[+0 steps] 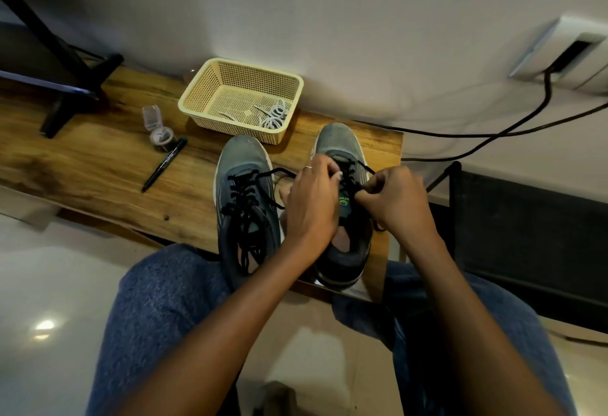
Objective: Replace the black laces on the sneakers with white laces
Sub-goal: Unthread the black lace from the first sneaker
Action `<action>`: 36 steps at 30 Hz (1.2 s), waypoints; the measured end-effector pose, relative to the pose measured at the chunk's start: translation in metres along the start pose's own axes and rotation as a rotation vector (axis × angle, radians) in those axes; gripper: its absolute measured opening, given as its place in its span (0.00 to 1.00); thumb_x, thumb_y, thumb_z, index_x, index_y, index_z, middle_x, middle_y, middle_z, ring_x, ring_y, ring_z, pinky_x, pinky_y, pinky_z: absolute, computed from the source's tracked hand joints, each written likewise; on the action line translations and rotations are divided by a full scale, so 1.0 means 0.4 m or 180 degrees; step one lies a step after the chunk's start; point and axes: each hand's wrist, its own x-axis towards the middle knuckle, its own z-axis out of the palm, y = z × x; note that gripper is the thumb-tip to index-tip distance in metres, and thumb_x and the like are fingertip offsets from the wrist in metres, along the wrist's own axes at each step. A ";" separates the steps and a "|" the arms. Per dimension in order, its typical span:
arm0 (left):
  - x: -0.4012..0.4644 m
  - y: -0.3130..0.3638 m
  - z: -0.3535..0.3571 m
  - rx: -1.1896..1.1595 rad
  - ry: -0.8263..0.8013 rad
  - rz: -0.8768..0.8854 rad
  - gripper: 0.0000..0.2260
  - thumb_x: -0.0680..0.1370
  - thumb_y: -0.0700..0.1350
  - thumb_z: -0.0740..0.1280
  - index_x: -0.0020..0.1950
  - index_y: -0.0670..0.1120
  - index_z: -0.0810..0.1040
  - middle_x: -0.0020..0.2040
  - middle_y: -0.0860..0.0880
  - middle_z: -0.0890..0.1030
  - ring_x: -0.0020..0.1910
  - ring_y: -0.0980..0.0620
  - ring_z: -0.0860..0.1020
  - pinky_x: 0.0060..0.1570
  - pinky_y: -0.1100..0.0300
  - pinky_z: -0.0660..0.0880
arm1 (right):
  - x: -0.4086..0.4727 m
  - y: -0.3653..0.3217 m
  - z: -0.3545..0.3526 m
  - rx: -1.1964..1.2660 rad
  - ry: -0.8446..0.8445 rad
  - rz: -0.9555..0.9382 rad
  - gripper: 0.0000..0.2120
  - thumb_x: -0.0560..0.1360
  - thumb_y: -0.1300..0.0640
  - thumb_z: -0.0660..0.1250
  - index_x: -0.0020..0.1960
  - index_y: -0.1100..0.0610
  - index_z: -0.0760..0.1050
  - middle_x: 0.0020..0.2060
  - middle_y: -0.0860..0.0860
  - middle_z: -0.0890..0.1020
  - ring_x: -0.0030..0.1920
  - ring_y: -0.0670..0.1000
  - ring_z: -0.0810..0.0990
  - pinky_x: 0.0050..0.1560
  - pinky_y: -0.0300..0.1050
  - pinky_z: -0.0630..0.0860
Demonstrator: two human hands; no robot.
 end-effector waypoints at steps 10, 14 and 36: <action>0.017 -0.017 -0.005 0.1226 0.0254 0.1178 0.02 0.74 0.46 0.71 0.43 0.49 0.83 0.37 0.53 0.82 0.49 0.49 0.77 0.69 0.44 0.51 | -0.003 -0.007 -0.002 -0.0064 -0.0040 -0.0089 0.05 0.72 0.57 0.71 0.40 0.59 0.80 0.35 0.53 0.81 0.38 0.51 0.81 0.38 0.50 0.81; 0.000 -0.003 0.004 0.0744 0.0359 0.0901 0.05 0.78 0.48 0.67 0.49 0.48 0.80 0.42 0.53 0.82 0.50 0.50 0.79 0.69 0.45 0.50 | -0.005 0.001 -0.012 0.0100 -0.0008 0.0032 0.06 0.72 0.57 0.71 0.39 0.59 0.79 0.35 0.55 0.81 0.38 0.53 0.82 0.40 0.55 0.81; 0.023 -0.030 0.007 0.1430 0.0402 0.1409 0.01 0.72 0.44 0.73 0.42 0.49 0.83 0.37 0.52 0.83 0.53 0.51 0.79 0.70 0.44 0.50 | -0.004 -0.010 0.000 -0.0067 -0.0051 -0.0087 0.05 0.72 0.57 0.71 0.42 0.58 0.79 0.37 0.53 0.81 0.40 0.52 0.81 0.42 0.53 0.81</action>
